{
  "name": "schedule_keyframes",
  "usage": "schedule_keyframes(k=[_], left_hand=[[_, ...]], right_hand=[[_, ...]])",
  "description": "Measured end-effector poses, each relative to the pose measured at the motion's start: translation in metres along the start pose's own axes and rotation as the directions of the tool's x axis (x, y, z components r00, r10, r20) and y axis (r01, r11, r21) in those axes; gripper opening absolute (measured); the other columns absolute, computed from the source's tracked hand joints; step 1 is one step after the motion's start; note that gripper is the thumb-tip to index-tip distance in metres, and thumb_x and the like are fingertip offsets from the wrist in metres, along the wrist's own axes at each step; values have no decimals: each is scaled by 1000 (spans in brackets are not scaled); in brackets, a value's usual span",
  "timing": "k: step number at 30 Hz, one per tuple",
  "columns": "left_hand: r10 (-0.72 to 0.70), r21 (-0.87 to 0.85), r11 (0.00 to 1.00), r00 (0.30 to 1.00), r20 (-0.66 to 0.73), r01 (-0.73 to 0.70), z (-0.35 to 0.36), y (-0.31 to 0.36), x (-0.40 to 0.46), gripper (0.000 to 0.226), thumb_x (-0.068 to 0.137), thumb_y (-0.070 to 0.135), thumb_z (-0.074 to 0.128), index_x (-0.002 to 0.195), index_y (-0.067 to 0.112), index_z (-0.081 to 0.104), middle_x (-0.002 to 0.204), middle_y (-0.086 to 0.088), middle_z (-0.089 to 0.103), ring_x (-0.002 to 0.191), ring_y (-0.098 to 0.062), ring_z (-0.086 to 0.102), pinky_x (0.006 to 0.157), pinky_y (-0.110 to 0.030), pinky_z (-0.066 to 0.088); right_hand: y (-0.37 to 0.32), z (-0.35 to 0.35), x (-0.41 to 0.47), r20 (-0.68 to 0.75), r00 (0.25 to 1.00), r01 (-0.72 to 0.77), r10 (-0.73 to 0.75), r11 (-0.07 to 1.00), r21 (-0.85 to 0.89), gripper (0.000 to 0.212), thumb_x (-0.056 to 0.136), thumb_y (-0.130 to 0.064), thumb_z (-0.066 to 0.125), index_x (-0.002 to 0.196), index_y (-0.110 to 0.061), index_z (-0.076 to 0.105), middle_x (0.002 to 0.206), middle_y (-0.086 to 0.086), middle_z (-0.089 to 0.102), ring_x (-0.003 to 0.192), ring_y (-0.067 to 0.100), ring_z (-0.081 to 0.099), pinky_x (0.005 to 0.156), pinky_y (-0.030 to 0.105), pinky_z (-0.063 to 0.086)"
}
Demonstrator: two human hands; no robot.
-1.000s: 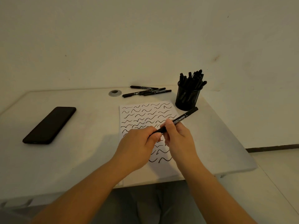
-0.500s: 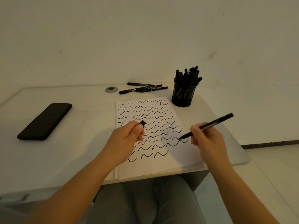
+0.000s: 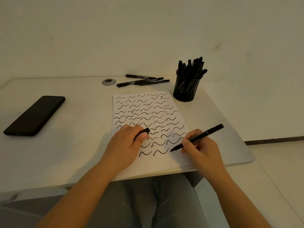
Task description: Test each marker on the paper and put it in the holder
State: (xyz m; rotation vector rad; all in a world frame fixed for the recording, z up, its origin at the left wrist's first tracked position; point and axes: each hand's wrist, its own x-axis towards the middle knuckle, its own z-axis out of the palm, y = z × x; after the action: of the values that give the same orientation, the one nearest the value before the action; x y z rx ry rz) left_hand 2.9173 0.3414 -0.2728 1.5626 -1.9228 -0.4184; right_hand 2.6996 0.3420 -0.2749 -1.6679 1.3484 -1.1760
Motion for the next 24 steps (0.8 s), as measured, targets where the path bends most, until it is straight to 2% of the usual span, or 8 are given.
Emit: schedule_keyframes(k=[4,6,9,11,13,16,21,24], left_hand=[[-11,-8,1000,1000,-2,11,1,-1,0,34,90,43,34,102,24,58,89,6,58,87,-7,49,71,-17,39],[-13,-15,1000,1000,0,13,1,-1,0,34,90,43,34,102,24,59,89,5,59,87,-8,50,72,-21,41],[-22,-43,999,1000,7,22,0,-1,1,36,90,45,33,103,24,59,93,3,62,89,-9,51,75,-26,44],[-21,-84,996,999,-25,19,-1,0,0,40,90,49,30,100,25,60,94,4,64,91,-10,52,76,-27,45],[-54,-136,990,991,-119,37,-3,0,-1,37,92,50,30,95,30,60,95,7,63,90,-7,52,73,-20,41],[-203,-232,961,954,-221,151,-6,-1,-1,32,89,52,30,91,37,58,94,13,58,85,3,49,70,-12,34],[-310,-306,920,934,-180,247,-9,-1,1,24,93,41,35,86,41,58,93,21,57,83,14,47,68,-10,32],[-297,-266,931,942,-155,249,-11,2,3,21,92,41,36,86,41,56,98,14,61,85,3,52,68,-13,34]], right_hand=[[2,-4,2,-78,997,-10,3,996,-84,19,86,-16,56,71,-27,50,61,-4,58,63,13,58,57,12,43],[2,-9,2,-162,987,-19,4,996,-92,20,86,-16,56,72,-28,48,64,-4,58,62,8,57,57,12,40],[-1,-16,1,-305,952,-25,33,999,31,15,88,-17,55,79,-28,50,74,-3,63,68,3,61,61,13,44],[-3,-16,1,-309,948,-51,73,996,78,12,89,-20,53,81,-29,51,80,-4,65,74,0,62,63,10,43],[-5,-11,1,-281,954,-84,105,993,87,11,90,-23,52,81,-29,51,82,-6,65,81,2,60,70,16,43],[-7,-7,0,-276,953,-104,127,990,97,12,91,-23,51,80,-29,52,83,-6,66,82,0,59,68,13,42],[-8,-1,-5,-277,954,-100,115,993,67,12,91,-22,52,81,-29,53,79,-13,64,74,-16,55,58,-4,37],[-10,2,-7,-270,953,-126,139,990,66,11,91,-25,51,81,-30,52,79,-12,64,73,-13,57,56,-4,36]])
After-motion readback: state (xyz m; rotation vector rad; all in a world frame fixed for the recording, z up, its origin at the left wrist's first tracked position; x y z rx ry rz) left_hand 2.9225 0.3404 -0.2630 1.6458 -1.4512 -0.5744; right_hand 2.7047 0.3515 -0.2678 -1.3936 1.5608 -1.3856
